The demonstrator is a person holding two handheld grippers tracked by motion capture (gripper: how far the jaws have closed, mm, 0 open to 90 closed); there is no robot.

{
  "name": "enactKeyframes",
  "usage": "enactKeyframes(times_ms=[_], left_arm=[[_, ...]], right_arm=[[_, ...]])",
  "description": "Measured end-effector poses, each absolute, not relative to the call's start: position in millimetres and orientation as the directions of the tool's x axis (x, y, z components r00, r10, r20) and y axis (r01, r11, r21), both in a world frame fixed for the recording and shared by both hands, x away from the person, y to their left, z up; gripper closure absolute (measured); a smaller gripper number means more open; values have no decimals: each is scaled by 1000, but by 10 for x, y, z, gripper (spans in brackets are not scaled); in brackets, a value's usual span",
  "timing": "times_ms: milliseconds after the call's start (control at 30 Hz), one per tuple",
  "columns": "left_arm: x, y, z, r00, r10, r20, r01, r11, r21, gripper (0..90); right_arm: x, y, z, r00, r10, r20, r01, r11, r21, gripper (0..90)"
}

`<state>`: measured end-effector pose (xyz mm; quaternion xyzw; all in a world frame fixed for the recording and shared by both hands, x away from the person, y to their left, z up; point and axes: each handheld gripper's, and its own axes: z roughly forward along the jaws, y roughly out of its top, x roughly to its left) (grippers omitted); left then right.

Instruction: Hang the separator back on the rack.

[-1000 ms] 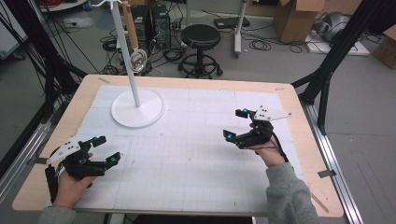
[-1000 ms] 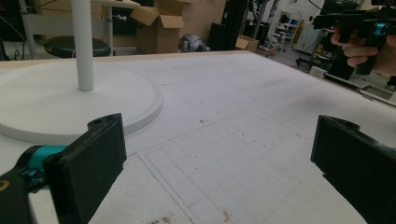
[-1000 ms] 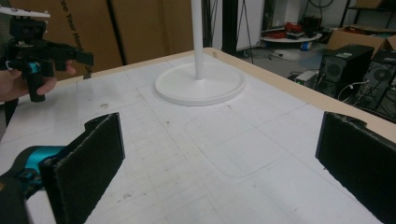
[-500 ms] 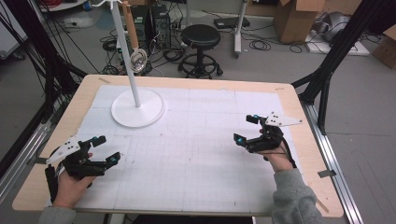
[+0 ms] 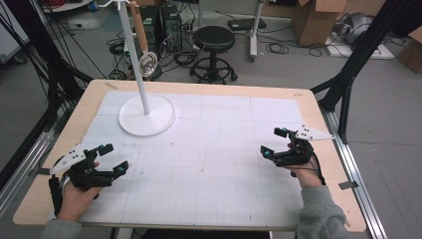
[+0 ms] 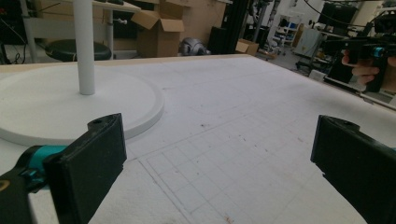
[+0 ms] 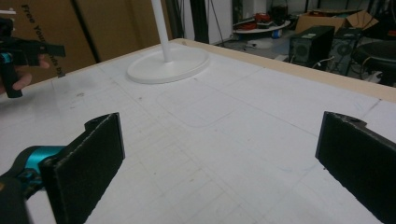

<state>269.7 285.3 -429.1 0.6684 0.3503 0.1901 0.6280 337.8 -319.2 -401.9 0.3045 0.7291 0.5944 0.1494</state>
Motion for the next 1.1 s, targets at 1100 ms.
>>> enactKeyframes(times_ms=[1100], left_arm=[[2731,2854,-4296,667,723,-182,221,42,974,38]], right_arm=[[3164,-3697,-4230,-689,709,150,280,69,957,4]])
